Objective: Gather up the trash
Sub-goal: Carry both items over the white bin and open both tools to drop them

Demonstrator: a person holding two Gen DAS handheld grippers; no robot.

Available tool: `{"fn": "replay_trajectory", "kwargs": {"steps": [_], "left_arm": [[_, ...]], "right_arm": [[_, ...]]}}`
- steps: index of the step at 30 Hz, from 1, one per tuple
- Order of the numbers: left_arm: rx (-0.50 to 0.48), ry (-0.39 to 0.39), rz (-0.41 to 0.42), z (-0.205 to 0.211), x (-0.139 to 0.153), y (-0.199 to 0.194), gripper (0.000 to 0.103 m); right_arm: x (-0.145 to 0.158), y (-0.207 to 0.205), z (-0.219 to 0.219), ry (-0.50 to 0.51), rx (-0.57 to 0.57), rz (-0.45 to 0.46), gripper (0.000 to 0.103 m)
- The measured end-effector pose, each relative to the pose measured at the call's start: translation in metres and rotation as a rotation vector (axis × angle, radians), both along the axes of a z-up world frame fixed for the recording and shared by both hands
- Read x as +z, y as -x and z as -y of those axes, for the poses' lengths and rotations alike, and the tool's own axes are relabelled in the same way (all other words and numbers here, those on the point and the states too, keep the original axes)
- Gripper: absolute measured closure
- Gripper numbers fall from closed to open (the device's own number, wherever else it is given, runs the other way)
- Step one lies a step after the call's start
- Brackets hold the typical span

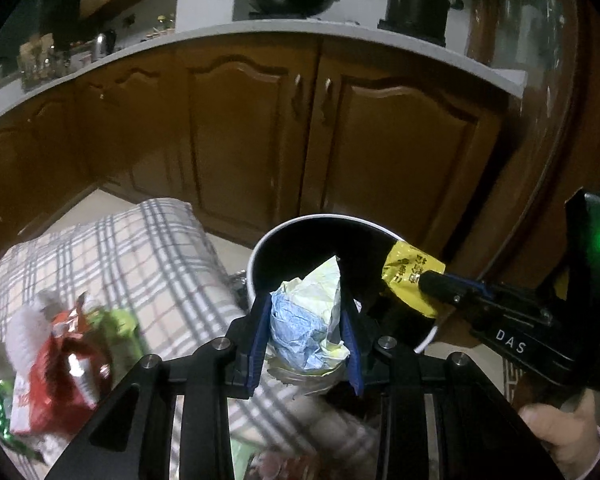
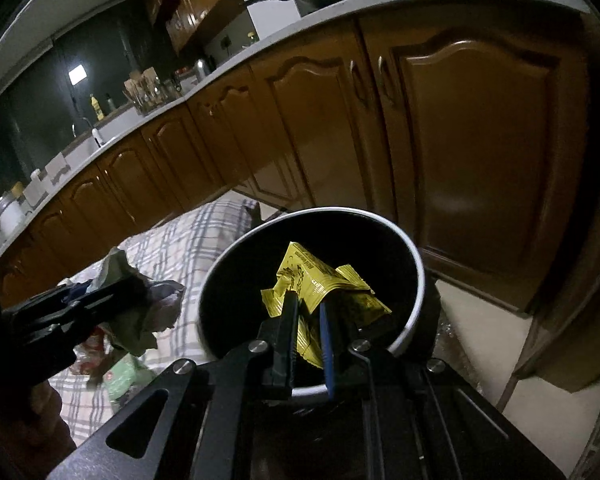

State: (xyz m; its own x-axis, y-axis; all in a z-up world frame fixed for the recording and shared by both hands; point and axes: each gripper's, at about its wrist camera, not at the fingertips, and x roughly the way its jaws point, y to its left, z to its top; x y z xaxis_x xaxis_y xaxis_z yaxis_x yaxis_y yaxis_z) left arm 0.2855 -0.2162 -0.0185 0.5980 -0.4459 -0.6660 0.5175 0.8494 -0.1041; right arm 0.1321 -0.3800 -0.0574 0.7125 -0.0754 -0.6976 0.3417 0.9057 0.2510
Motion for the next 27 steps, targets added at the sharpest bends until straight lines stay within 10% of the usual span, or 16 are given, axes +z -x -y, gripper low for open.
{"fn": "replay_trajectory", "kwargs": {"steps": [13, 19, 27], "left_arm": [[-0.024, 0.012, -0.049, 0.031, -0.015, -0.037, 0.051], [-0.013, 0.032, -0.047, 0.021, -0.017, -0.034, 0.038], [0.022, 0.070, -0.030, -0.013, -0.010, -0.001, 0.032]], "right_arm": [[-0.012, -0.018, 0.027, -0.044, 0.009, -0.051, 0.088], [-0.016, -0.019, 0.032, -0.081, 0.003, -0.056, 0.053], [-0.005, -0.002, 0.018, -0.077, -0.007, -0.010, 0.037]]}}
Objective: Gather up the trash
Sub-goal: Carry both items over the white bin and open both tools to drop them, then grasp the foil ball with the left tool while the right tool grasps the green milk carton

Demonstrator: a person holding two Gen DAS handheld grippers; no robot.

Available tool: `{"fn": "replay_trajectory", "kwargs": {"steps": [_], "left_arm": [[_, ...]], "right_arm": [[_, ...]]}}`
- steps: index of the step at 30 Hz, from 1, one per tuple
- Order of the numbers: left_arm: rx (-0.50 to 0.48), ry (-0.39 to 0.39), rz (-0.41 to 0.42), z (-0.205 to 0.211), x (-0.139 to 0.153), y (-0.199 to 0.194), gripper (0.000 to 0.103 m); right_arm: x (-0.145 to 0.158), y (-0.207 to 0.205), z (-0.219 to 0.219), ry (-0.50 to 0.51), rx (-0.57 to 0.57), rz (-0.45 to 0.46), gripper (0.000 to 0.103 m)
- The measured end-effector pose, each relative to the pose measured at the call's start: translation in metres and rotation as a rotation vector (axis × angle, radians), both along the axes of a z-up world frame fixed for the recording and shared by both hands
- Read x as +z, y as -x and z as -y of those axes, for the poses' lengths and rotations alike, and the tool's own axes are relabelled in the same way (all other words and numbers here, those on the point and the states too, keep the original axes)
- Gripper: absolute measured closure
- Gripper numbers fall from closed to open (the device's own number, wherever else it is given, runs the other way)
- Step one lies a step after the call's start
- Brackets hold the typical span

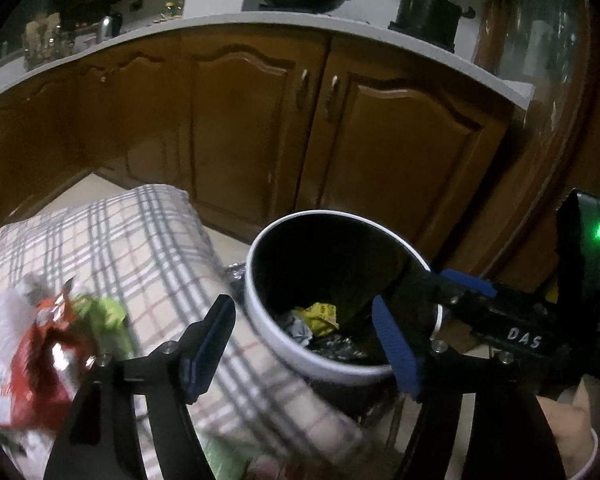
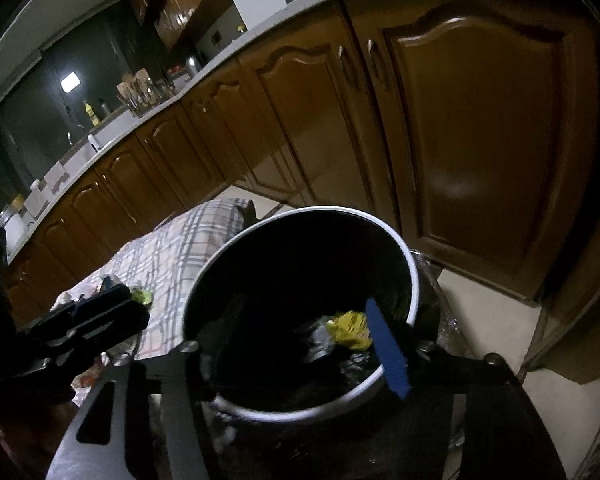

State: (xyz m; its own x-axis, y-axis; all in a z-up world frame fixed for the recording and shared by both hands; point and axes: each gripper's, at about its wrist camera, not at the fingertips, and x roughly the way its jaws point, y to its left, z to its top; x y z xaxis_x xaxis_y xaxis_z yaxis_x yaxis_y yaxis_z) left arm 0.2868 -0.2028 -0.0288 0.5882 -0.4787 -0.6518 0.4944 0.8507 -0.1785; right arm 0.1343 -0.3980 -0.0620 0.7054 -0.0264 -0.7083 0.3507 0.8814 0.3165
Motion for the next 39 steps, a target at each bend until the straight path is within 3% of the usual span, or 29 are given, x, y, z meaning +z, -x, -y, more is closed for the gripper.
{"fn": "replay_trajectory", "kwargs": {"steps": [8, 14, 26, 32, 39], "left_arm": [[0.051, 0.013, 0.011, -0.055, -0.003, 0.046, 0.032], [0.112, 0.005, 0.015, -0.092, -0.003, 0.073, 0.032], [0.226, -0.009, -0.001, -0.159, -0.003, 0.114, 0.032], [0.300, -0.007, -0.041, -0.187, -0.009, 0.105, 0.031], [0.331, -0.030, -0.053, -0.186, -0.016, 0.077, 0.031]], "right_arm": [[0.009, 0.020, -0.036, -0.034, 0.020, 0.059, 0.015], [0.008, 0.026, -0.066, -0.046, 0.049, 0.062, 0.007], [0.006, 0.025, -0.127, -0.020, 0.193, 0.050, 0.006], [0.000, 0.013, -0.162, 0.051, 0.342, 0.023, 0.006], [-0.018, -0.009, -0.182, 0.116, 0.438, -0.058, 0.006]]}}
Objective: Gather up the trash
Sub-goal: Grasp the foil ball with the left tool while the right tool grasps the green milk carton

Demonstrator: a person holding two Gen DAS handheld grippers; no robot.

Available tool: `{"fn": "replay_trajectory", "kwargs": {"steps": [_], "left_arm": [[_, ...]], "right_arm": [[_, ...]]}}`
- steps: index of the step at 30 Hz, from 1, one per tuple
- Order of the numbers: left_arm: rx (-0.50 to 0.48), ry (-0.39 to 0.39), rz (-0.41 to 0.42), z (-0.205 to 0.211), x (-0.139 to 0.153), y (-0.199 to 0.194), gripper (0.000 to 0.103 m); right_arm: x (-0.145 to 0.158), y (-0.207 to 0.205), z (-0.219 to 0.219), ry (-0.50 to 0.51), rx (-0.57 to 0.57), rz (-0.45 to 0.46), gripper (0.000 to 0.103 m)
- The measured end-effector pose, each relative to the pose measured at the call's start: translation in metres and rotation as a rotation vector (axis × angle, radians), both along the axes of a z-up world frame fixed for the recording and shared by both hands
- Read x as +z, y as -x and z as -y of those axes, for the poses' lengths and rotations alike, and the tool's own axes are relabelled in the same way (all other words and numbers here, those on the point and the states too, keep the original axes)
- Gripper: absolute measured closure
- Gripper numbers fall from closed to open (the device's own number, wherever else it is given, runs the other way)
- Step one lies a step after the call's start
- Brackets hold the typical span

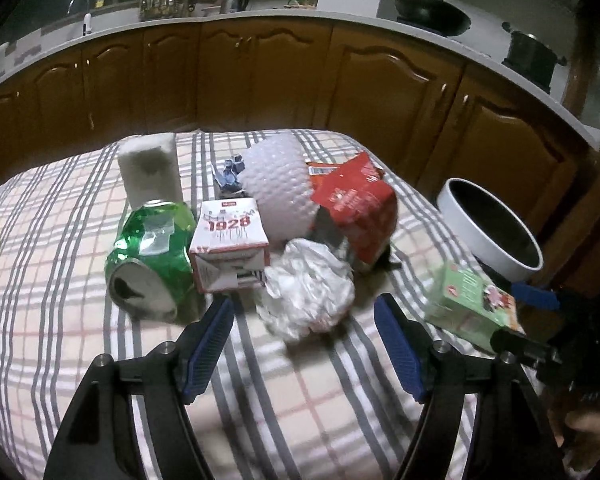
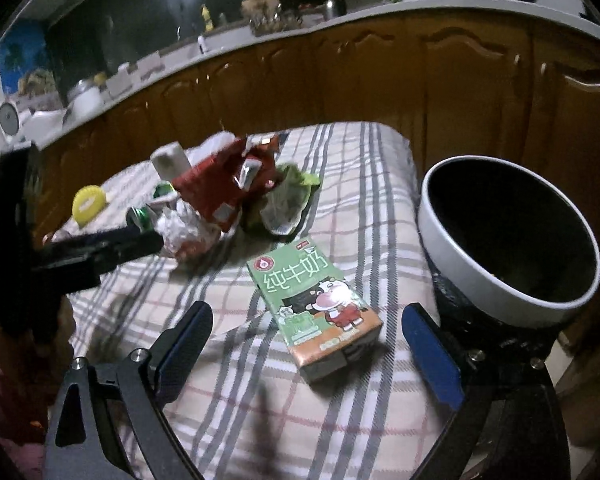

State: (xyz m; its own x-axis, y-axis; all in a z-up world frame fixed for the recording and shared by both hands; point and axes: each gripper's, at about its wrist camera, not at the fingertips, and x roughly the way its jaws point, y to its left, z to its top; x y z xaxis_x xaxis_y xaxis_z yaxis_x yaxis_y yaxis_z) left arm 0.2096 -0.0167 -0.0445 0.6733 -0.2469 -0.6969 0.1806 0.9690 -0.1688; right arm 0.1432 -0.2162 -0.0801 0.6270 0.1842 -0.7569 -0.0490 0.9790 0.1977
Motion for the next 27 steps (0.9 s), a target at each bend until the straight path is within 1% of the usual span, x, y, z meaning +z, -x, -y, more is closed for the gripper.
{"fn": "replay_trajectory", "kwargs": {"steps": [3, 6, 7, 8, 9, 10, 11, 12, 14, 16, 20, 27], "left_arm": [[-0.009, -0.012, -0.009, 0.007, -0.007, -0.012, 0.031], [-0.024, -0.038, -0.019, 0.014, -0.013, -0.019, 0.034], [-0.030, -0.047, -0.020, 0.017, -0.015, -0.020, 0.041], [-0.044, -0.056, -0.024, 0.020, -0.017, -0.020, 0.055], [-0.052, -0.064, -0.029, 0.022, -0.018, -0.021, 0.058], [-0.057, -0.070, -0.025, 0.023, -0.019, -0.020, 0.060], [-0.063, -0.074, -0.018, 0.024, -0.019, -0.019, 0.065], [-0.070, -0.075, -0.016, 0.023, -0.018, -0.018, 0.067], [-0.083, -0.066, -0.013, 0.022, -0.018, -0.012, 0.071], [-0.098, -0.053, -0.012, 0.020, -0.016, -0.005, 0.072], [-0.131, -0.028, -0.007, 0.021, -0.010, 0.011, 0.072], [-0.192, -0.016, 0.030, 0.038, 0.006, 0.030, 0.072]], "right_arm": [[-0.008, -0.008, 0.000, 0.015, 0.008, -0.022, 0.007], [-0.014, -0.013, 0.000, 0.023, 0.008, -0.040, 0.011], [-0.016, -0.014, 0.000, 0.026, 0.003, -0.048, 0.019], [-0.017, -0.014, 0.000, 0.022, 0.003, -0.055, 0.032], [-0.019, -0.013, 0.001, 0.010, -0.002, -0.063, 0.039], [-0.020, -0.012, 0.003, -0.002, -0.013, -0.070, 0.041], [-0.020, -0.010, 0.006, -0.013, -0.026, -0.072, 0.045], [-0.020, -0.009, 0.007, -0.016, -0.034, -0.074, 0.047], [-0.019, -0.003, 0.010, -0.028, -0.049, -0.071, 0.048], [-0.016, 0.002, 0.011, -0.034, -0.065, -0.062, 0.048], [-0.006, 0.015, 0.016, -0.049, -0.095, -0.034, 0.049], [0.005, 0.029, 0.030, -0.068, -0.150, 0.004, 0.049]]}}
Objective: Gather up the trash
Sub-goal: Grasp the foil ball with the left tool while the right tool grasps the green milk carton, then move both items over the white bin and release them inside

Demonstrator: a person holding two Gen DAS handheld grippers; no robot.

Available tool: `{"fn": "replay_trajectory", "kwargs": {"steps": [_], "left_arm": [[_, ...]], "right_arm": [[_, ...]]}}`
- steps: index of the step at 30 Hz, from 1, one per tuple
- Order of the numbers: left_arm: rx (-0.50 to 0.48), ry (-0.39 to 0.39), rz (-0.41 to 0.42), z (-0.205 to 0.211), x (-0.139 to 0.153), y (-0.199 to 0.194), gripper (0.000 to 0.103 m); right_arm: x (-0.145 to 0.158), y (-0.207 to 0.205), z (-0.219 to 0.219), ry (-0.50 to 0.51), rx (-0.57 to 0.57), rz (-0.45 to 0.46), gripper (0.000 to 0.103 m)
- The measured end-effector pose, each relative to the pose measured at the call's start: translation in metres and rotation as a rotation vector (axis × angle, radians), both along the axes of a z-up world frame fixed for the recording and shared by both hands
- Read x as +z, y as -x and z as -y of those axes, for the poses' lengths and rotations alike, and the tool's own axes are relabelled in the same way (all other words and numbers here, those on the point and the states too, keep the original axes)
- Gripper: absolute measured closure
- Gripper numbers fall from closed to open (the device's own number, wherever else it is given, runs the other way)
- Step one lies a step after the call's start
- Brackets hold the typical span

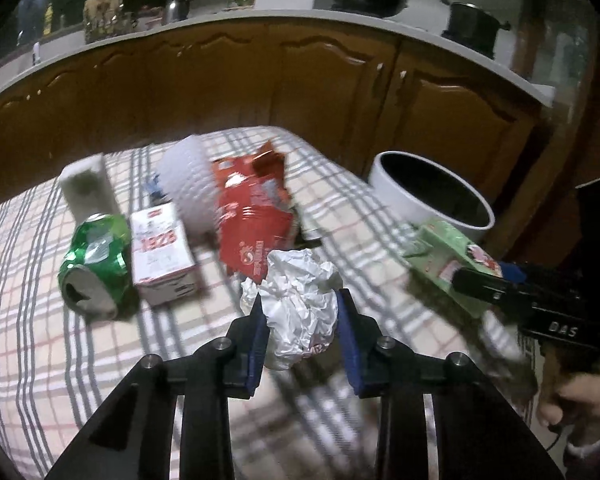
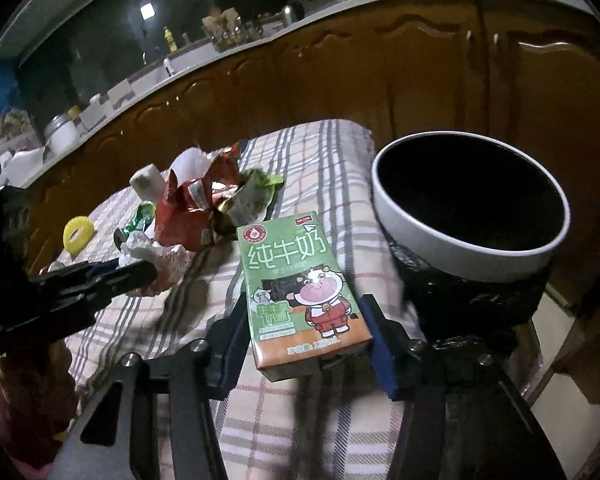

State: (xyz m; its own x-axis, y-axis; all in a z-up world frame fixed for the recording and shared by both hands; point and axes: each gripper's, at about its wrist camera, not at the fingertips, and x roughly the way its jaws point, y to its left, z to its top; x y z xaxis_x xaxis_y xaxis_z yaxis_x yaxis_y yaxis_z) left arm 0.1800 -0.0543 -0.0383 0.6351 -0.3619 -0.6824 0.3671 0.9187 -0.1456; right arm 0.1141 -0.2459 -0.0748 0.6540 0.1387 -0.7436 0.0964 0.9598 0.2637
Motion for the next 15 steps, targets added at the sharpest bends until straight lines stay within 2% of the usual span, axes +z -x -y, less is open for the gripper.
{"fn": "replay_trajectory", "kwargs": {"steps": [15], "left_arm": [[-0.115, 0.041, 0.008, 0.041, 0.012, -0.011, 0.072]], "right_arm": [[0.017, 0.013, 0.035, 0.003, -0.097, 0.059, 0.050]]}}
